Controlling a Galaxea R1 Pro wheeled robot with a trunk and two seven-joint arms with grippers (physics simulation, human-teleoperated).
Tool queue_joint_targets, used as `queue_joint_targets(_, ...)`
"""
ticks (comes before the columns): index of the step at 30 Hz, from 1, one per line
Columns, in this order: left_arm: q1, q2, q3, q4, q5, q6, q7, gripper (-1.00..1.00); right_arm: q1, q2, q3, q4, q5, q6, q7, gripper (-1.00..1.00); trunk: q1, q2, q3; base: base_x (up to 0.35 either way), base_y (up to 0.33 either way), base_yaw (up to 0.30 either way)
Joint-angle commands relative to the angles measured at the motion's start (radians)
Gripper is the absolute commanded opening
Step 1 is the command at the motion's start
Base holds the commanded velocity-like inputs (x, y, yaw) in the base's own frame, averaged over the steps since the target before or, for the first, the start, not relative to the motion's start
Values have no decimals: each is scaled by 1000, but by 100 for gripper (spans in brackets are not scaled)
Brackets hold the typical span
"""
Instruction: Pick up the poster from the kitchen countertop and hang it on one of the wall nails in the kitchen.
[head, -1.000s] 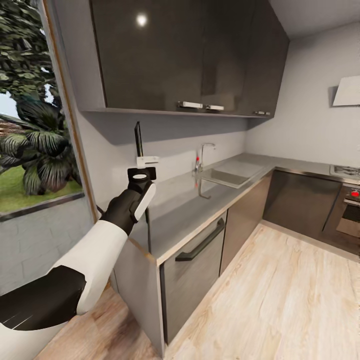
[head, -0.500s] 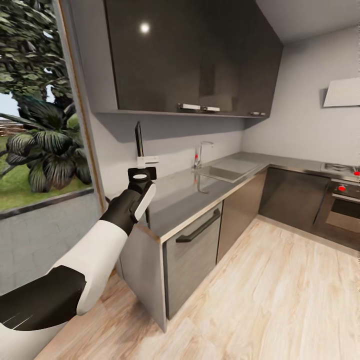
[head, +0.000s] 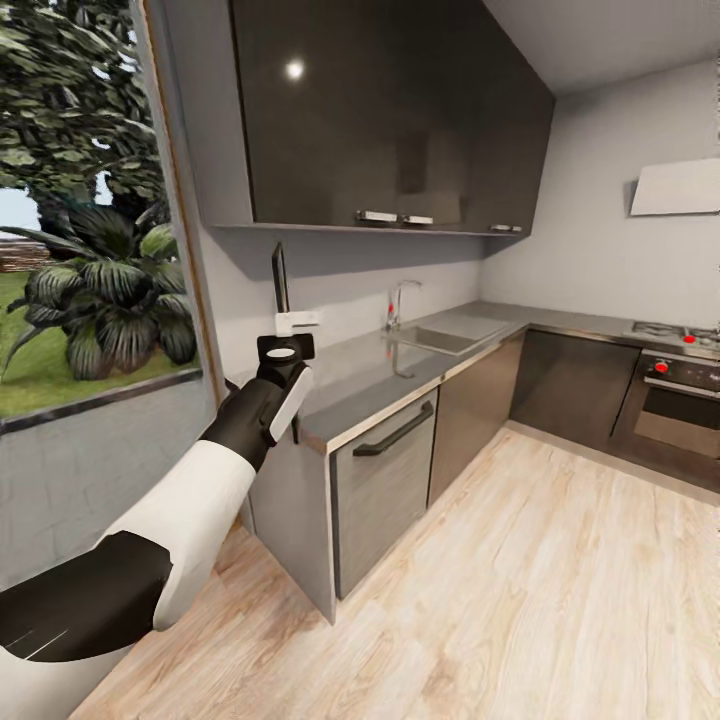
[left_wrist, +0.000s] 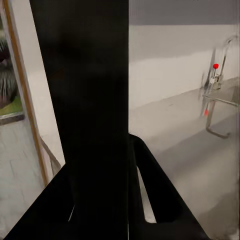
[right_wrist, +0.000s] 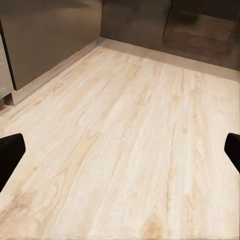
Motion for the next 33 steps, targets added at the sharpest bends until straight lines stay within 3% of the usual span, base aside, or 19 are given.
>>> queue_joint_targets(1,-1,0,-5,-3,21,4,8,-100,0,0,2,-1,0,-1,-4,100,-1,-1,-1,-237,0,0)
queue_joint_targets(2,-1,0,-5,-8,33,5,7,-100,0,0,2,-1,0,-1,-4,100,-1,-1,-1,-190,0,0)
queue_joint_targets(6,-1,0,-21,-76,149,19,-24,-100,0,0,2,-1,0,-1,-4,100,-1,-1,-1,-70,0,0)
queue_joint_targets(12,-1,0,-106,-155,187,90,-99,-100,1,0,2,-1,0,-1,-4,100,-1,-1,-1,-14,0,0)
queue_joint_targets(16,-1,0,-121,-181,207,105,-145,-100,1,0,2,-1,0,-1,-4,100,-1,-1,-1,-3,0,0)
queue_joint_targets(18,-1,0,-125,-188,237,110,-185,-100,1,0,1,-1,0,-1,-4,100,-1,-1,-1,-1,0,0)
queue_joint_targets(19,-1,0,-130,-191,262,112,-233,-100,1,0,2,-1,0,-1,-4,100,-1,-1,-1,0,0,0)
queue_joint_targets(21,-1,0,-149,-191,274,114,-282,-100,1,-2,3,-1,0,0,-2,100,-1,-1,-1,0,0,0)
queue_joint_targets(24,0,0,-178,-192,283,149,-372,-100,1,-5,6,-2,3,1,1,100,-1,-1,-1,0,0,0)
queue_joint_targets(27,1,0,-188,-191,286,189,-504,-100,1,-7,8,-3,8,2,6,100,-1,-1,-1,0,0,0)
queue_joint_targets(28,2,11,-190,-191,286,199,-591,-100,1,-9,11,-3,36,1,8,100,-1,-1,-1,0,0,0)
queue_joint_targets(31,3,49,-192,-191,287,204,-693,-100,1,-12,11,-2,66,2,9,100,-1,-1,-1,0,0,0)
queue_joint_targets(33,5,85,-194,-190,286,206,-800,-100,0,-13,10,3,82,3,8,100,-1,-1,-1,0,0,0)
